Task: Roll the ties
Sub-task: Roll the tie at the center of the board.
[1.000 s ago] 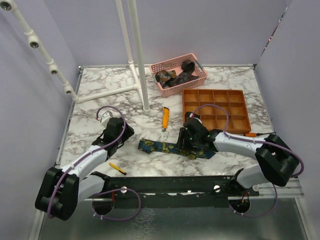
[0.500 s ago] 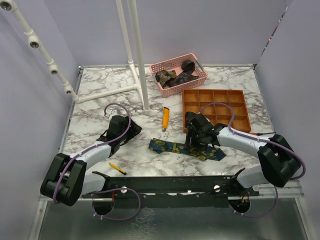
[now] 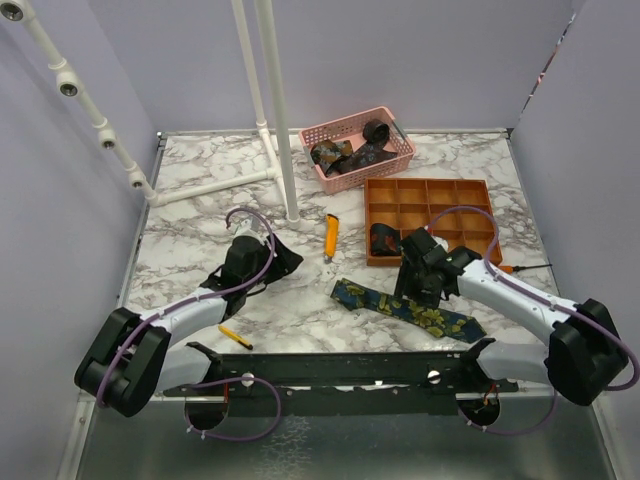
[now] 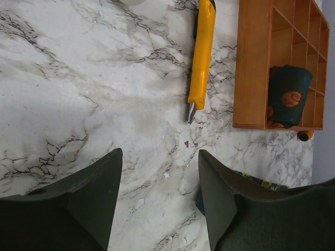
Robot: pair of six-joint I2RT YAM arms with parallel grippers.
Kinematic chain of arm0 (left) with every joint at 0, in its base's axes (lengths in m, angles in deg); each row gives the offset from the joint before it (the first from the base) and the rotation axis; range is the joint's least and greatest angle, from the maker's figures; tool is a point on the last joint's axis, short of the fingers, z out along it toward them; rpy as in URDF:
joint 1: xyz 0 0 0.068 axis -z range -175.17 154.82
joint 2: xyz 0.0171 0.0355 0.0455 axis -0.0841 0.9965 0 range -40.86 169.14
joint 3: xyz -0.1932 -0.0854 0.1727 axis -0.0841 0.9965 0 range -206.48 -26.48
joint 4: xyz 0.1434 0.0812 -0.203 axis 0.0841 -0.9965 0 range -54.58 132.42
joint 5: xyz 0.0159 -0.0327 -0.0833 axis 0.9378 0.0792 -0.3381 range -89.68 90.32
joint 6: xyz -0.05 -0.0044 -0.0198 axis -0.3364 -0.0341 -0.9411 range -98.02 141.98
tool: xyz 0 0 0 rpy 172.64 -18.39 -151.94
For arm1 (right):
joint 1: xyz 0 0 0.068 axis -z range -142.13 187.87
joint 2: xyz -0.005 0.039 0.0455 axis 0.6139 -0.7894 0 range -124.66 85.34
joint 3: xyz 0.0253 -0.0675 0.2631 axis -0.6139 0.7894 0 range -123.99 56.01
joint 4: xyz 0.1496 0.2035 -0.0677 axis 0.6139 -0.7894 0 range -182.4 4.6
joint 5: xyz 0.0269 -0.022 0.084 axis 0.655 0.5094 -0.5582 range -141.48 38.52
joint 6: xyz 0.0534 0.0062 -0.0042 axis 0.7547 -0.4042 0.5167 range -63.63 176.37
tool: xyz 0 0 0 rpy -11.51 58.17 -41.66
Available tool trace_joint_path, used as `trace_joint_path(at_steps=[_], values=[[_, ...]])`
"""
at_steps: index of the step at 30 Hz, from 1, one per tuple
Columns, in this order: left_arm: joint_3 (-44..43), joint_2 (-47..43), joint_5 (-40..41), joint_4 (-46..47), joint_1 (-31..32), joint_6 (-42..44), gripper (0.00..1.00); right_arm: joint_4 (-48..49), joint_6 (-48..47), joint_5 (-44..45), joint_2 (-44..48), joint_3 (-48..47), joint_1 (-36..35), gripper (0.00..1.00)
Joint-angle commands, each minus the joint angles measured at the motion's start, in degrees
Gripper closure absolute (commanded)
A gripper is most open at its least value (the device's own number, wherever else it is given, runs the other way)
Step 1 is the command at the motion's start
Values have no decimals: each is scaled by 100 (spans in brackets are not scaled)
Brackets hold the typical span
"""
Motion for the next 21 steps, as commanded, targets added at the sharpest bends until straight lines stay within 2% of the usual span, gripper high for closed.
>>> trace_joint_path(at_steps=[1,4,9,13,16,21], values=[[-25,-74,-17,209,48,50,39,207,-82,316,107,-391,-813,40],[-88,-148,-1,117,59,62,39,362,47,346,-349,-514,-1142,40],[-28,-446,204,-233,60,96,39,502,263,924,-1200,-717,-1134,42],[130,-710,301,-422,68,96,39,776,153,1207,-1411,-755,-1124,43],[286,-849,300,-439,68,54,39,1078,-215,1127,-1634,-751,-1126,46],[417,-1028,286,-565,75,39,39,1811,-1194,34,-1609,-460,-1190,56]])
